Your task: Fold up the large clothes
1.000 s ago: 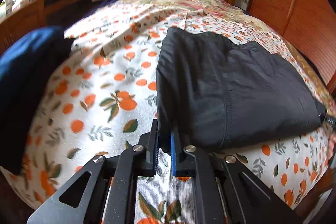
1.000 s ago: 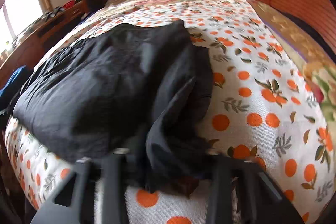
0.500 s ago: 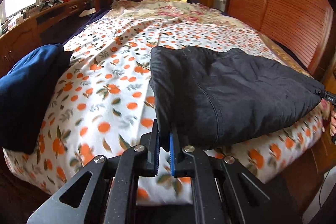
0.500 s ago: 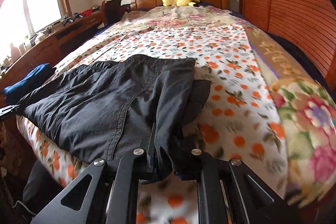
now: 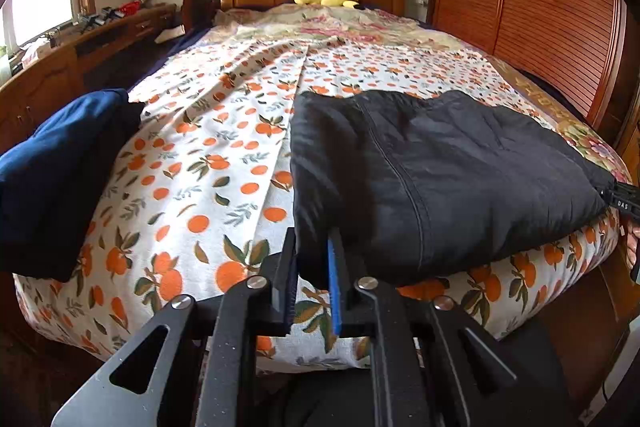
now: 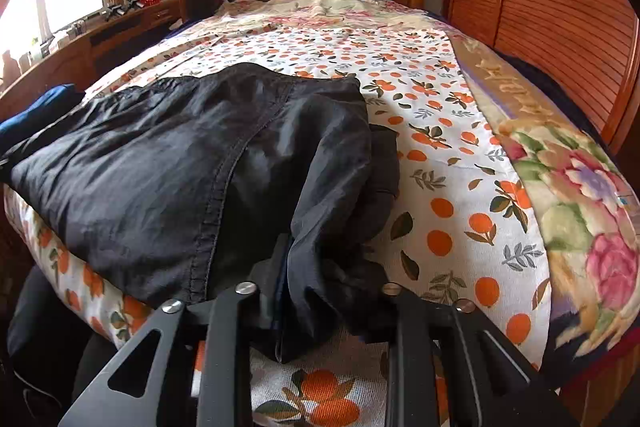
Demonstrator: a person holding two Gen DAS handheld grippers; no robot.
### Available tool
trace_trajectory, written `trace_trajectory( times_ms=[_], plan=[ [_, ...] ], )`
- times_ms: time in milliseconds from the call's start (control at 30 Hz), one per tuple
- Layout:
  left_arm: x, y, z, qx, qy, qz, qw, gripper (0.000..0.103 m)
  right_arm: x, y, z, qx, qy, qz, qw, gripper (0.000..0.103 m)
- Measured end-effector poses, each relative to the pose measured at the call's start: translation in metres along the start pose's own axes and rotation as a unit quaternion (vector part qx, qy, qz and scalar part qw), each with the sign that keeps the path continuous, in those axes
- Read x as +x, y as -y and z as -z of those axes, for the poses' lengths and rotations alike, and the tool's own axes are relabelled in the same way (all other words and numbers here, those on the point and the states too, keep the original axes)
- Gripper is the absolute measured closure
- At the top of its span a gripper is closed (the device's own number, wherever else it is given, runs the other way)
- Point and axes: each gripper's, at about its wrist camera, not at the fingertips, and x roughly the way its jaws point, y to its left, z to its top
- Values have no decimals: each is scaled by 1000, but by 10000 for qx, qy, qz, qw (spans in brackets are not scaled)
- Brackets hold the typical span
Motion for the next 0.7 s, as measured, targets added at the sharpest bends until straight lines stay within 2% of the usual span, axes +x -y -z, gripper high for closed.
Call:
trace_trajectory(
  times_ms=[33,100,167,233,300,367,533,700],
  plan=[
    [-2,-1,0,4,60,-25,10000,82,1,-1,1,4,8,33,10000,71],
    [-10,-3,-2,-13,217,-46,9998,66,0,-3,3,36,34,42,10000,67],
    [-16,-6,-5,-79,316,-14,9995,63,0,-1,5,76,52,76,9999,60],
    [-18,-6,-9,-82,289,-18,9995,54,2,3,6,148,71,114,9998,49],
    [-19,-1,-13,-17,319,2,9995,32,2,7,8,259,80,65,9996,45],
    [-20,4,-15,8,347,75,9994,22,3,11,10,362,102,-30,9993,42],
    [-14,33,-24,250,313,142,9991,22,6,23,18,651,182,-341,9971,36],
    [-4,72,-34,533,299,275,9978,22,6,33,25,727,251,-599,9952,35]
  ],
)
